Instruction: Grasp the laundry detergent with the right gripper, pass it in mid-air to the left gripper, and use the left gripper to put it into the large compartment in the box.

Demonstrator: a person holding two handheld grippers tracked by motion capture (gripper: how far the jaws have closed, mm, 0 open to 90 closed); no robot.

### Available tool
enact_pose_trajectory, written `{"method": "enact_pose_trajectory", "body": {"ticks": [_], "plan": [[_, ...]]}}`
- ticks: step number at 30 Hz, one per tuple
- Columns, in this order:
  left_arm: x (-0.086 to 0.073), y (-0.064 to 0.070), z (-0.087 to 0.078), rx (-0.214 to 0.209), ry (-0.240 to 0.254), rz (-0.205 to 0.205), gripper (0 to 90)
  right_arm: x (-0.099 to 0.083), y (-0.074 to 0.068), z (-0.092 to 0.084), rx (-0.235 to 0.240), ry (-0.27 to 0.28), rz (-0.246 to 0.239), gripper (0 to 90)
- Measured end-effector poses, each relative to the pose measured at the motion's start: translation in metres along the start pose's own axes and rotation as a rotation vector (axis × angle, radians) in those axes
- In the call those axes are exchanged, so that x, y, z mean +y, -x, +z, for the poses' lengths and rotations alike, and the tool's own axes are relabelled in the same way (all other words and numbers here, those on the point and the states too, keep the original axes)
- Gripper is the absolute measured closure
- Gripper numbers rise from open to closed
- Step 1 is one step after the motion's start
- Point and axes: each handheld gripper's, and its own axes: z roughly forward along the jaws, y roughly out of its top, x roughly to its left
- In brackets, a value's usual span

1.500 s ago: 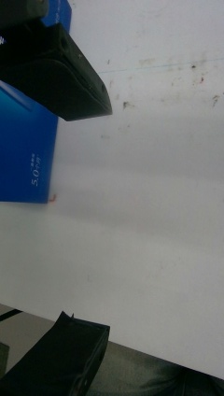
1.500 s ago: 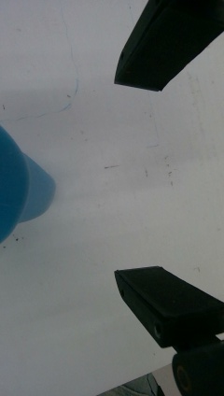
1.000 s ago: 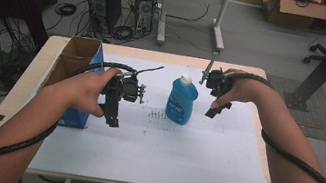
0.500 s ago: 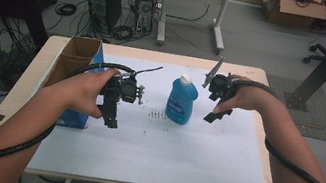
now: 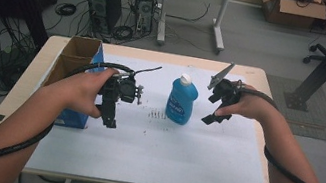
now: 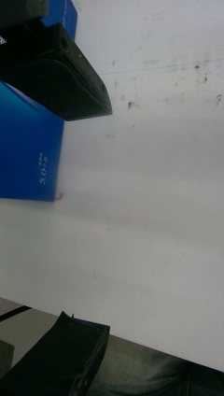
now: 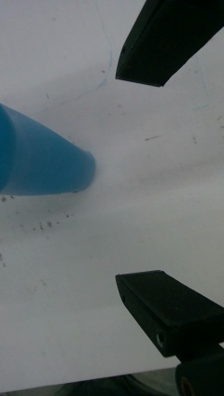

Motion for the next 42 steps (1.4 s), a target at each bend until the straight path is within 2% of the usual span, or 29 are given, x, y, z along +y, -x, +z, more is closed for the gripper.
{"method": "enact_pose_trajectory", "body": {"ticks": [2, 3, 4, 5, 7, 8, 9, 11, 12, 13, 14, 17, 23, 42], "plan": [[0.000, 0.001, 0.000, -0.002, -0.001, 0.001, 0.2, -0.005, 0.000, 0.004, -0.005, 0.063, 0.005, 3.5], [0.000, 0.001, 0.000, -0.002, -0.001, 0.001, 0.2, -0.005, 0.000, 0.004, -0.005, 0.063, 0.005, 3.5], [0.001, 0.002, 0.000, -0.003, -0.003, 0.004, 0.2, -0.007, 0.000, 0.007, -0.001, 0.102, 0.019, 3.6], [0.001, 0.002, 0.000, -0.003, -0.003, 0.004, 0.2, -0.007, 0.000, 0.007, -0.001, 0.102, 0.019, 3.6], [0.001, 0.003, 0.000, 0.002, -0.006, 0.001, 0.2, -0.011, -0.001, 0.011, -0.022, 0.154, 0.030, 3.1], [0.001, 0.003, 0.000, 0.002, -0.006, 0.001, 0.2, -0.011, -0.001, 0.011, -0.022, 0.154, 0.030, 3.1], [0.001, 0.003, 0.000, 0.004, -0.007, 0.001, 0.2, -0.014, -0.001, 0.013, -0.022, 0.193, 0.043, 3.2], [0.002, 0.003, -0.001, 0.006, -0.010, 0.003, 0.2, -0.015, -0.001, 0.014, -0.031, 0.206, 0.044, 2.8], [0.002, 0.004, -0.001, 0.002, -0.018, -0.007, 0.2, -0.016, -0.002, 0.016, -0.028, 0.234, 0.056, 2.9], [0.003, 0.005, -0.001, 0.005, -0.010, 0.005, 0.2, -0.018, -0.002, 0.018, -0.032, 0.251, 0.055, 2.7], [0.003, 0.005, -0.001, 0.005, -0.010, 0.005, 0.2, -0.018, -0.002, 0.018, -0.032, 0.251, 0.055, 2.7], [0.004, 0.006, -0.003, 0.009, -0.011, 0.005, 0.2, -0.021, -0.005, 0.023, -0.038, 0.295, 0.060, 2.7], [0.004, 0.007, -0.008, 0.018, -0.006, 0.002, 0.2, -0.023, -0.009, 0.032, -0.040, 0.325, 0.059, 2.9], [0.006, 0.012, -0.015, 0.037, 0.002, 0.014, 0.2, -0.027, -0.011, 0.056, -0.090, 0.487, 0.112, 1.9]]}}
